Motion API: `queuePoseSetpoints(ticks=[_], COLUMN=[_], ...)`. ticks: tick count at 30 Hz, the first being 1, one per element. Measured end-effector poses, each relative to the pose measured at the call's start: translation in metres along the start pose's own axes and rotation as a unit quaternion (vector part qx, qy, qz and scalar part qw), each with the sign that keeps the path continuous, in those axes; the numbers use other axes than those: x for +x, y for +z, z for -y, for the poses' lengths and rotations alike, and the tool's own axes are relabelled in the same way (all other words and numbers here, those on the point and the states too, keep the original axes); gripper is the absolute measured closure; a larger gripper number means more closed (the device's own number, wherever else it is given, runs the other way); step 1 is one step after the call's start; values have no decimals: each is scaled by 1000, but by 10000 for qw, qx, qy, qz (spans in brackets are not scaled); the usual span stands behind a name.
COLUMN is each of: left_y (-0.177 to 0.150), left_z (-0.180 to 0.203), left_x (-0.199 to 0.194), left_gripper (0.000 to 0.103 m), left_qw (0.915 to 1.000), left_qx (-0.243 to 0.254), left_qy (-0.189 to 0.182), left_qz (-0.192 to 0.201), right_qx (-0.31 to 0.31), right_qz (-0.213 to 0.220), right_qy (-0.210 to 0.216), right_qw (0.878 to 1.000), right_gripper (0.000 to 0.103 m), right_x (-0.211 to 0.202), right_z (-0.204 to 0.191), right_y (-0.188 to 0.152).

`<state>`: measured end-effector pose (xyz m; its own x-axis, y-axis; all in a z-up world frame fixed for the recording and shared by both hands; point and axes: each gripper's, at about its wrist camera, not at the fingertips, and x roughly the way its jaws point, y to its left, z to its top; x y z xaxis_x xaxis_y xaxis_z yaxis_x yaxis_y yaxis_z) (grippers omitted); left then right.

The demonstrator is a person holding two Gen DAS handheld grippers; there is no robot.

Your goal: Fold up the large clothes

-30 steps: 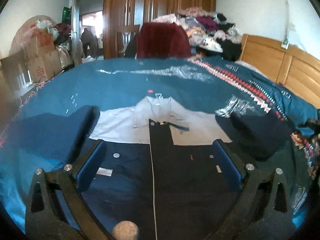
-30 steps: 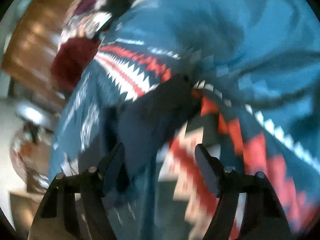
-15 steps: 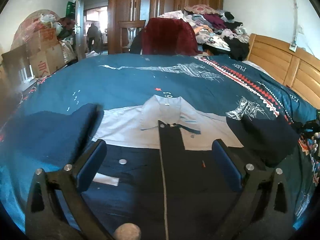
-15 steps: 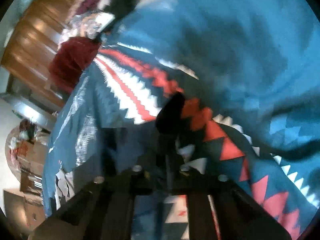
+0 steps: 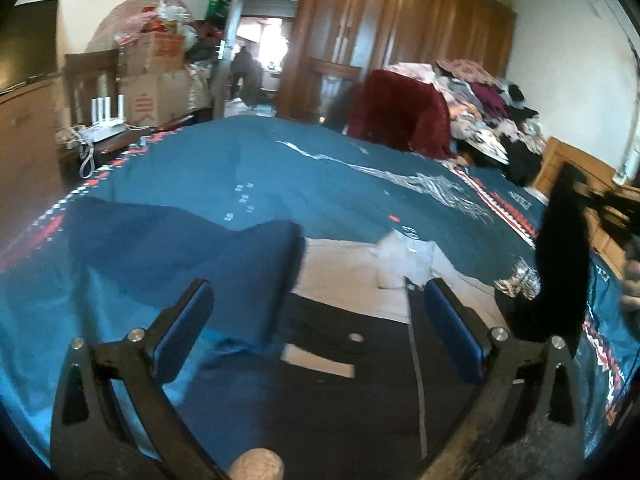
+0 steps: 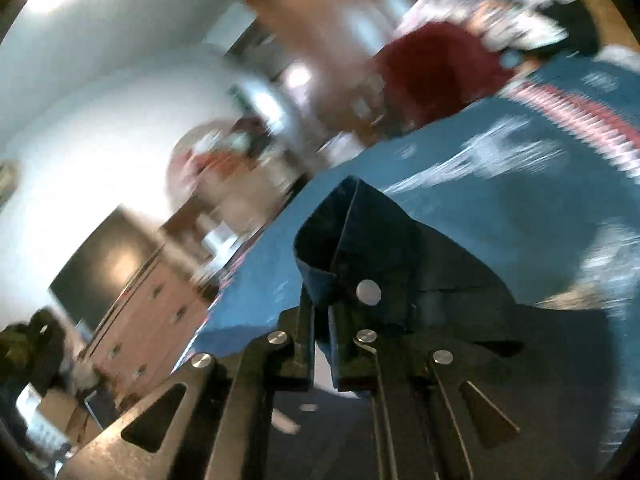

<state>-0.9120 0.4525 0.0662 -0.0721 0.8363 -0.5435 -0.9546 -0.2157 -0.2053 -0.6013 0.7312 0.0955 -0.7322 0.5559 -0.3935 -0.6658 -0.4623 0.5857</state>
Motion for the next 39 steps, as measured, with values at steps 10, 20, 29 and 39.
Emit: queuePoseSetpoints(ticks=[10,20,29,39], left_y=[-23,-53,-46,-56], left_z=[-62,-64,26,52], left_x=[17,55,135,214], left_gripper=[0,0,19,43], left_qw=[9981,9920,9679,9589], left_qx=[-153,-373,-338,-570], left_qy=[370,-104,-1485,-1086], left_qz=[-476,-1199,-2000,-2559], right_qx=[-81,1735,2010,1933], right_qz=[-1122,-230,-244,-281], right_qy=[-224,-2328,-2215,-2142], right_qw=[9934,9566,9539,9571], right_gripper=[68,63,62,60], right_x=[66,-93,-97,-108], right_z=[-23,193,219,218], right_y=[-148,-180,-217,-220])
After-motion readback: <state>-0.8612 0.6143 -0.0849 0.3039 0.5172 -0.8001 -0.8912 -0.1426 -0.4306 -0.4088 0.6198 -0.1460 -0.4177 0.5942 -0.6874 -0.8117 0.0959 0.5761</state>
